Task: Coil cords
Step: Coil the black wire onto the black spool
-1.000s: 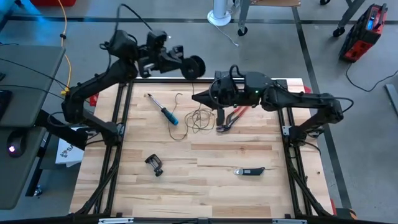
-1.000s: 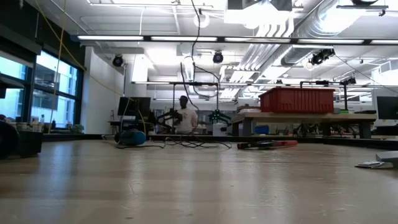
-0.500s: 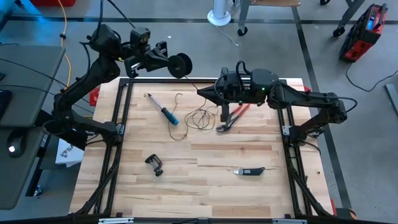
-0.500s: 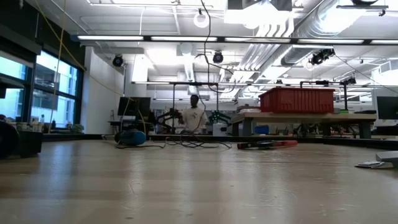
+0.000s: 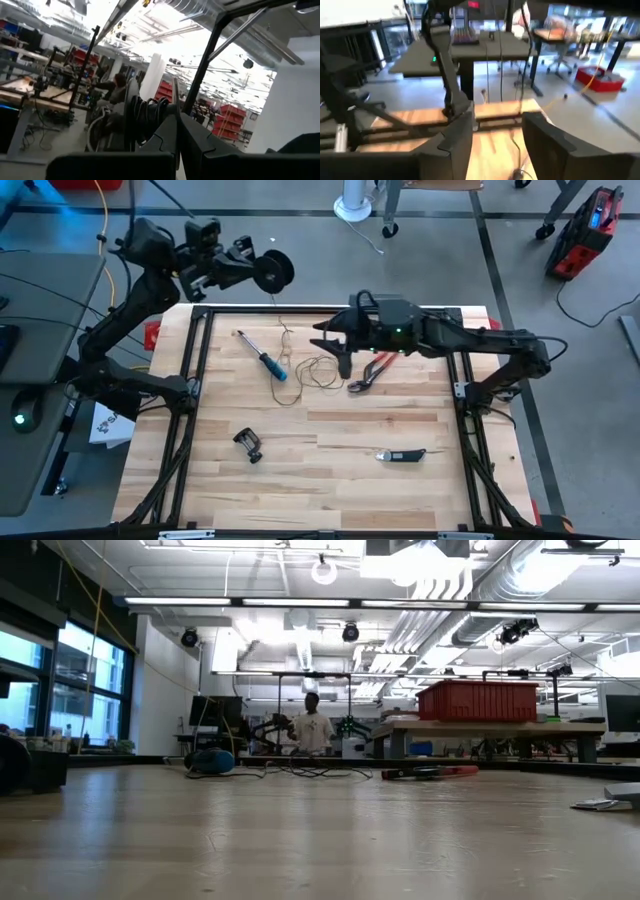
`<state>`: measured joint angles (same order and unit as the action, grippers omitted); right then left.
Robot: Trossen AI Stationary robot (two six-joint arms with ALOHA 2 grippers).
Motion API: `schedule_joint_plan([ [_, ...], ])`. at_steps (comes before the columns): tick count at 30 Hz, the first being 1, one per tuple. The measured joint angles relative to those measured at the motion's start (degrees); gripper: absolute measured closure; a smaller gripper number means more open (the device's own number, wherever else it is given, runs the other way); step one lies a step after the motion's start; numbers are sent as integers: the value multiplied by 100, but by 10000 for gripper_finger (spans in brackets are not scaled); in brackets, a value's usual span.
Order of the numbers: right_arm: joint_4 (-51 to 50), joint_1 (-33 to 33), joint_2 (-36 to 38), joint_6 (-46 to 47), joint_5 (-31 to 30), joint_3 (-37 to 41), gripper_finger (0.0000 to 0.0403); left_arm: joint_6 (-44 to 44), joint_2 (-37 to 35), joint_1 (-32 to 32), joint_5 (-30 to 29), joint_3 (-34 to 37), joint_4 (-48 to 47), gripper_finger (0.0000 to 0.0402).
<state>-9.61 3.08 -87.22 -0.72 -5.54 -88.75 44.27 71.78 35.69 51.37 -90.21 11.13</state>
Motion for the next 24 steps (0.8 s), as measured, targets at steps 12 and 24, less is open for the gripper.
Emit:
schedule_joint_plan([
  [12, 1268, 328, -813, 197, 447, -11, 234, -103, 28, -261, -266, 7, 38, 401],
  [24, 1762, 386, -1177, 189, 690, -11, 234, -103, 27, -278, -323, 9, 75, 402],
])
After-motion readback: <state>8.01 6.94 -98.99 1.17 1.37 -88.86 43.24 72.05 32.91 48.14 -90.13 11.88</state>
